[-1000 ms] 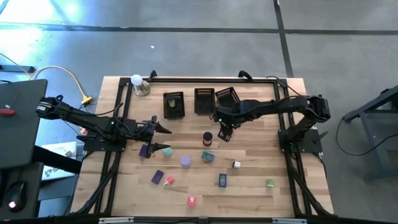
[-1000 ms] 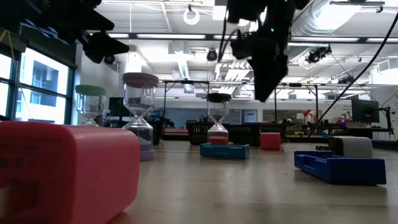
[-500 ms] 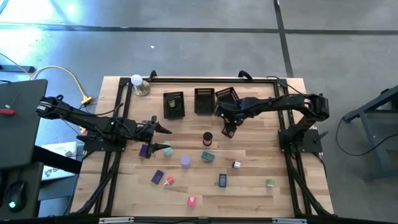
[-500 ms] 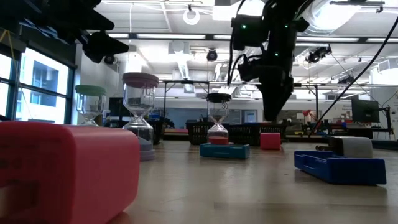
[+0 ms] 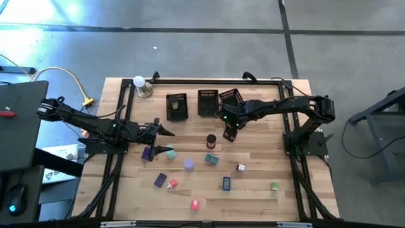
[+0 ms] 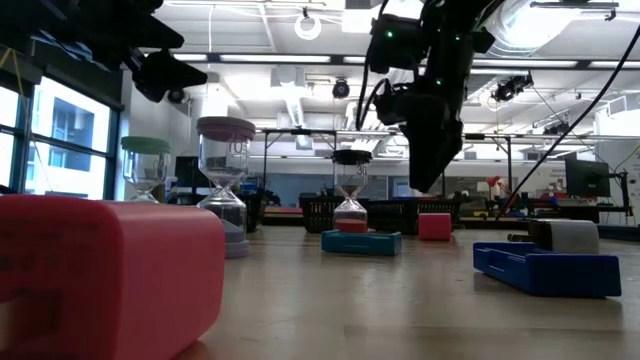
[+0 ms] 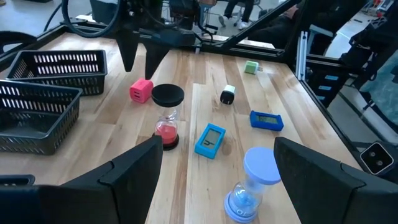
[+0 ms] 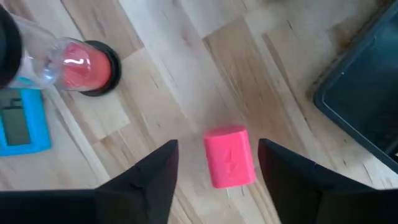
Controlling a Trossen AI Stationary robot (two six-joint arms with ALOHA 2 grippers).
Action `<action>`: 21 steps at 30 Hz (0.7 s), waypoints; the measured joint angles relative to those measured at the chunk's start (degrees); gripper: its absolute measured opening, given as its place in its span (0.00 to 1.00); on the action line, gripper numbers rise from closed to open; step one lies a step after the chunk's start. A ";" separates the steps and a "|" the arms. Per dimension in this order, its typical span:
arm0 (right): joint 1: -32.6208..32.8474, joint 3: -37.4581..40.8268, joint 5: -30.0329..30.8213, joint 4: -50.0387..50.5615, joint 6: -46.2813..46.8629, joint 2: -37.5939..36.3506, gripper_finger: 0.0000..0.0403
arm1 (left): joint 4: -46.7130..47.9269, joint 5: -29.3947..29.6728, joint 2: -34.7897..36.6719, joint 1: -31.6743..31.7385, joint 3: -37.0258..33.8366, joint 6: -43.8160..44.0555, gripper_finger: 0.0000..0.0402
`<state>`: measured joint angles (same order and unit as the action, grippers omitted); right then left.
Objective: Pick & Place Office items
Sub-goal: Put the top pink charger adapter into the right black bin
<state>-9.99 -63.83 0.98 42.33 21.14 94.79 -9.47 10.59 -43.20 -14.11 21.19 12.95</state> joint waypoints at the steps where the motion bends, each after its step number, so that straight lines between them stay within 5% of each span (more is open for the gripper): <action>1: -0.03 0.00 0.03 0.30 0.08 0.01 0.57 | 0.00 0.02 -0.01 0.00 0.00 0.00 0.75; 10: 0.31 0.00 0.22 1.03 0.05 0.01 0.77 | 0.02 -0.02 0.00 0.00 0.00 0.22 0.75; 21: 0.25 -0.04 0.06 2.46 -3.42 1.59 0.76 | 0.03 -0.04 0.00 0.00 0.00 0.81 0.75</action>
<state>-9.74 -63.88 1.04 44.79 17.72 96.39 -9.44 10.55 -43.20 -14.11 21.19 13.76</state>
